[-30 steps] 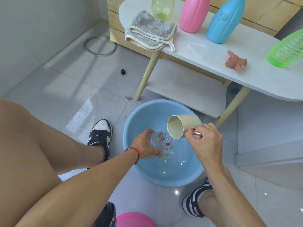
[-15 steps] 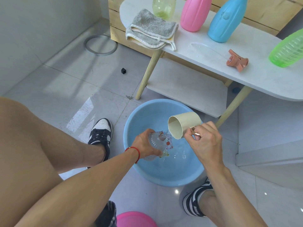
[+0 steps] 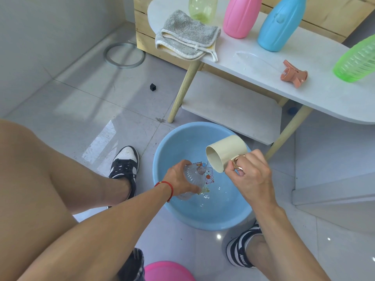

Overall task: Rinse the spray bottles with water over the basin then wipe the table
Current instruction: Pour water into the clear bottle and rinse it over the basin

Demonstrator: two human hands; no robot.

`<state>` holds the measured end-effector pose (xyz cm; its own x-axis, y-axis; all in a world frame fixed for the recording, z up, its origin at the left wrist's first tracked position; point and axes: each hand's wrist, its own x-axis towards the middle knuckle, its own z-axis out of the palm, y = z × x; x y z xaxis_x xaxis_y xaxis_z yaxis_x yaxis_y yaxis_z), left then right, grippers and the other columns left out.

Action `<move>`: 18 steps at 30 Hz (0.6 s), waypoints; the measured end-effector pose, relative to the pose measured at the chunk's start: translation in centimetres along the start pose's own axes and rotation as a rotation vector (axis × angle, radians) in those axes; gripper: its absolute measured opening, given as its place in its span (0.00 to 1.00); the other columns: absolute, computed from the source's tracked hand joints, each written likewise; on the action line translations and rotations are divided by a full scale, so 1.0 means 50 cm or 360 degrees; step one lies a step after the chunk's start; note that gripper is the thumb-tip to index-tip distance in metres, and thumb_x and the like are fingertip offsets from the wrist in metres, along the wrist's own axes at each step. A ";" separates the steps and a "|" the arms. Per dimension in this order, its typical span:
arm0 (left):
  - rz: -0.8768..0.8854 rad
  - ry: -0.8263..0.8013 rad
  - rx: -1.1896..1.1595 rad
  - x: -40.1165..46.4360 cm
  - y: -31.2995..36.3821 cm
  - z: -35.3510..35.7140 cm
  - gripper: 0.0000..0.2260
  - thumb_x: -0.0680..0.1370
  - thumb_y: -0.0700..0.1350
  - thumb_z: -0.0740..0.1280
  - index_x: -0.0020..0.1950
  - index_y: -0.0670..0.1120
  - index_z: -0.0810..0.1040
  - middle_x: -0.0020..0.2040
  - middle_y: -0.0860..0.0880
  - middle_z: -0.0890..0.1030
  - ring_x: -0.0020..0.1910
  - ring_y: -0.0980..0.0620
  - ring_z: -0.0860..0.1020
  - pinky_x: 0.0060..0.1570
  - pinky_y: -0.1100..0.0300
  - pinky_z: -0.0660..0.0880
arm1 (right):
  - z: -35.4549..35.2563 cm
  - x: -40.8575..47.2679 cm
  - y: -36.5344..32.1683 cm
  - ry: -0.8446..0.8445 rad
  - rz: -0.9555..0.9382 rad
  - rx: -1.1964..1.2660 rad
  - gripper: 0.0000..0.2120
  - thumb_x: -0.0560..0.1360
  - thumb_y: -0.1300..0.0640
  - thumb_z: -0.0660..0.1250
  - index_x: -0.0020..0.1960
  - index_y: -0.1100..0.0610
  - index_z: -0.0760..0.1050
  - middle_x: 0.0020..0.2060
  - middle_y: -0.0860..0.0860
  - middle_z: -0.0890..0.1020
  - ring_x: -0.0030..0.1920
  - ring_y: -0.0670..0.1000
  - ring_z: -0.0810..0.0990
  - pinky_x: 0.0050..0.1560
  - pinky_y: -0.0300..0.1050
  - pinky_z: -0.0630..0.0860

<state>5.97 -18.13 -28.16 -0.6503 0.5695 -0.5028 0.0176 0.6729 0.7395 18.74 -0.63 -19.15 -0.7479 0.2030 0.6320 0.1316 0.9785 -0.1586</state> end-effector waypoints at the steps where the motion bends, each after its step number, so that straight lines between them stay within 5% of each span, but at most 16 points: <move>1: 0.0000 -0.0003 0.0004 0.000 0.000 0.000 0.41 0.60 0.52 0.84 0.69 0.56 0.71 0.61 0.53 0.77 0.59 0.50 0.76 0.58 0.54 0.78 | -0.001 0.001 0.000 0.0009 -0.0030 -0.0005 0.16 0.74 0.65 0.71 0.31 0.60 0.69 0.28 0.51 0.71 0.35 0.55 0.69 0.38 0.45 0.72; 14: -0.0010 -0.0027 0.0012 0.001 0.002 0.001 0.41 0.60 0.53 0.84 0.70 0.56 0.71 0.61 0.54 0.76 0.59 0.50 0.76 0.58 0.53 0.78 | 0.007 -0.002 -0.002 -0.0035 -0.0350 -0.0057 0.17 0.76 0.65 0.69 0.32 0.57 0.68 0.29 0.53 0.70 0.34 0.58 0.70 0.35 0.53 0.75; 18: -0.0023 -0.0030 0.0011 0.002 0.000 0.000 0.41 0.60 0.53 0.84 0.69 0.57 0.71 0.60 0.53 0.76 0.58 0.50 0.77 0.56 0.53 0.79 | 0.009 -0.008 -0.007 0.0002 -0.0250 -0.0037 0.17 0.76 0.65 0.69 0.31 0.58 0.68 0.29 0.52 0.71 0.34 0.57 0.70 0.37 0.47 0.74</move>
<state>5.91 -18.06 -28.18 -0.6362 0.5682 -0.5219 0.0134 0.6845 0.7289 18.69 -1.04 -19.67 -0.7598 0.0473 0.6484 0.0278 0.9988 -0.0403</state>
